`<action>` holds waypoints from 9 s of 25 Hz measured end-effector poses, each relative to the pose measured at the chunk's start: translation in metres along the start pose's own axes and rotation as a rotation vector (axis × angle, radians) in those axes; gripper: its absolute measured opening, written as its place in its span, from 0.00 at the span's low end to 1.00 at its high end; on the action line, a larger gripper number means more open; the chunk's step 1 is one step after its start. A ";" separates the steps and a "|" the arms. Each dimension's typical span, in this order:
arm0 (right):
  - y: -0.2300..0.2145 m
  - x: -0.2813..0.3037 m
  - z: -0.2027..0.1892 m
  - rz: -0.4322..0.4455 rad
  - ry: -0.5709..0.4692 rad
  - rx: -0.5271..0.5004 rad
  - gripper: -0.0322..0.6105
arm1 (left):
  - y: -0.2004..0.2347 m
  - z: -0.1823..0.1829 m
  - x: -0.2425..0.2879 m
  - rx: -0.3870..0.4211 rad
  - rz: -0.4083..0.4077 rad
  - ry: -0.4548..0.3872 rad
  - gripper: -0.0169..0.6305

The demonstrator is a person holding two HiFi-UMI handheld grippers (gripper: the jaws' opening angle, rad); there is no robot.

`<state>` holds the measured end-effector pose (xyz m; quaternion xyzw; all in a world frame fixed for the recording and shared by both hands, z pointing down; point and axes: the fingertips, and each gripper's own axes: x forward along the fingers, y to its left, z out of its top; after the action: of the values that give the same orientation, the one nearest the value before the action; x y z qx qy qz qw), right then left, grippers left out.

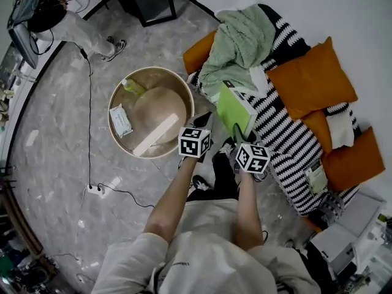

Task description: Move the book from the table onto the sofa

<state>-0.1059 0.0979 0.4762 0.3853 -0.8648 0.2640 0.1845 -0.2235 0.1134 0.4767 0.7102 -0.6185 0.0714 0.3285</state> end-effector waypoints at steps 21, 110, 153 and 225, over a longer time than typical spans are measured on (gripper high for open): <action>-0.161 0.039 0.157 -0.068 -0.113 0.015 0.26 | -0.088 0.144 0.162 0.113 -0.100 0.019 0.04; -0.398 0.283 -0.123 0.031 -0.309 1.078 0.28 | -0.062 -0.148 0.513 0.468 -0.344 0.450 0.04; -0.364 0.200 -0.109 -0.087 -0.016 0.612 0.35 | -0.083 -0.117 0.439 0.478 -0.321 0.458 0.04; -0.248 0.020 0.048 -0.271 0.096 0.058 0.11 | -0.174 0.026 0.218 0.279 -0.249 0.282 0.04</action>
<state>0.0656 -0.0820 0.5265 0.4905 -0.7871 0.2795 0.2485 -0.0221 -0.0792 0.5012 0.8026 -0.4580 0.2136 0.3168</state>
